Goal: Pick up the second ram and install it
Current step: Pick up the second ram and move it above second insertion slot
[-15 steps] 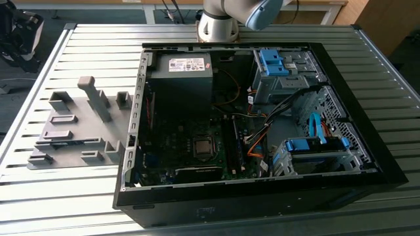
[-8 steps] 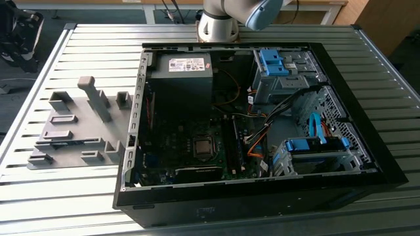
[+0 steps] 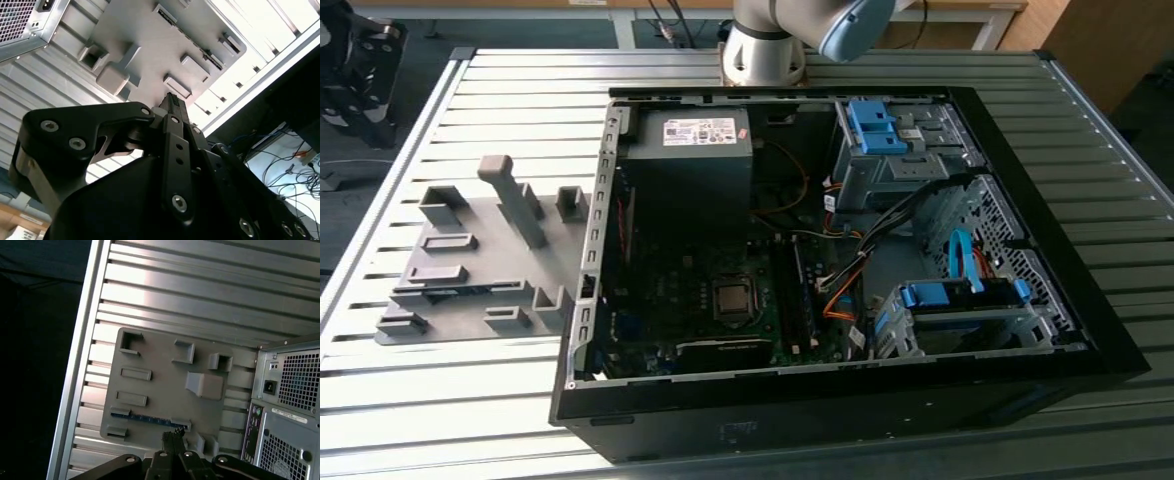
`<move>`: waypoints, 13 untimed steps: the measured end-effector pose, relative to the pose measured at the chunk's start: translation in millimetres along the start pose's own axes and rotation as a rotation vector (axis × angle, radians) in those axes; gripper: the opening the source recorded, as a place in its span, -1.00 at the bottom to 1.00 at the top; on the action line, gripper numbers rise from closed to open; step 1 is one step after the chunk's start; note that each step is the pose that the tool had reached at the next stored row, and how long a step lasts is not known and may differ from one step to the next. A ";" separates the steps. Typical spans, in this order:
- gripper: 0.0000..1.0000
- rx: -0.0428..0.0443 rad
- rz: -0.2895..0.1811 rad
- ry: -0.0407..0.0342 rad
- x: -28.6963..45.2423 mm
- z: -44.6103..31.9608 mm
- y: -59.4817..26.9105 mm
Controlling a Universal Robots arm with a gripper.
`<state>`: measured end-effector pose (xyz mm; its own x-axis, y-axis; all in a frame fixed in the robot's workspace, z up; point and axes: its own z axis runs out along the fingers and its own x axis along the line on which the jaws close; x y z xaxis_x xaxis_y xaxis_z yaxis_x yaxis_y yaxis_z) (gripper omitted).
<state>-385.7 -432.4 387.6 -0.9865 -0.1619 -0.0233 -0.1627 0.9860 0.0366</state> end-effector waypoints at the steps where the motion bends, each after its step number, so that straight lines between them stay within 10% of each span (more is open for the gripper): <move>1: -0.79 0.0053 -0.006 0.0012 0.1 -0.1 0.1; 4: -0.79 0.0171 -0.019 0.0036 0.2 0.2 -0.2; 13: -0.79 0.0160 -0.083 0.0057 1.7 1.2 -2.3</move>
<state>-387.0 -434.9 386.2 -0.9698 -0.2432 -0.0200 -0.2436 0.9697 0.0188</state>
